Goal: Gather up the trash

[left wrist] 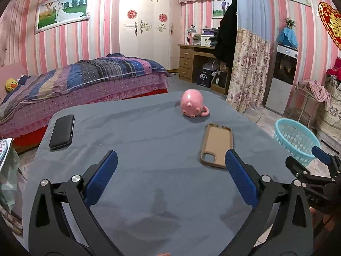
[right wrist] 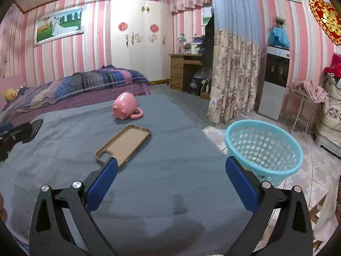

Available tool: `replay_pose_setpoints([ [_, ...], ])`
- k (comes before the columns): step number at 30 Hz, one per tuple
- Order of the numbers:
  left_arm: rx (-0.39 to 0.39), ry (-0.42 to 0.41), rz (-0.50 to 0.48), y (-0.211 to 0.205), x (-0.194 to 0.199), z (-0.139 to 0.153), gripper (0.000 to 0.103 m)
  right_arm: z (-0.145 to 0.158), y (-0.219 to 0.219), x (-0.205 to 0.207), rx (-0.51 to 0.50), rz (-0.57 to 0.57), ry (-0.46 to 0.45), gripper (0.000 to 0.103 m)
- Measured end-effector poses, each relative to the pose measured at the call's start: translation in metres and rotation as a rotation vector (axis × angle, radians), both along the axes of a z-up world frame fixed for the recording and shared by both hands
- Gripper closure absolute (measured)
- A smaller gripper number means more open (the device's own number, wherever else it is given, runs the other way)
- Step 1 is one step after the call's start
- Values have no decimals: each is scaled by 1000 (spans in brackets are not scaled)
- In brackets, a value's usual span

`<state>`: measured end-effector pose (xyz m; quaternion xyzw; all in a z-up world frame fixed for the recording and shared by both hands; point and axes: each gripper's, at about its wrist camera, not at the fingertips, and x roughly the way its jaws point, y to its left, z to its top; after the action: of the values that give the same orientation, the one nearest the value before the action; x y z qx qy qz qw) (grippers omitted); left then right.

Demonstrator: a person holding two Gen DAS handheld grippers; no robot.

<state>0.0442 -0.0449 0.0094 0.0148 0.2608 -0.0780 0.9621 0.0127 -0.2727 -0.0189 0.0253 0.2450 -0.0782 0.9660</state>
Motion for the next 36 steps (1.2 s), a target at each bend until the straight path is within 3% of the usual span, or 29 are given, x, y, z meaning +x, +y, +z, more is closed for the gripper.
replay_pose_setpoints([
  [14,-16,4,2,-1,-4,-23,5,-8,9,0,38,-10,-15,4],
  [36,-37,-8,-15,2,-10,-29,5,-2,16,-1,-27,19,-45,4],
])
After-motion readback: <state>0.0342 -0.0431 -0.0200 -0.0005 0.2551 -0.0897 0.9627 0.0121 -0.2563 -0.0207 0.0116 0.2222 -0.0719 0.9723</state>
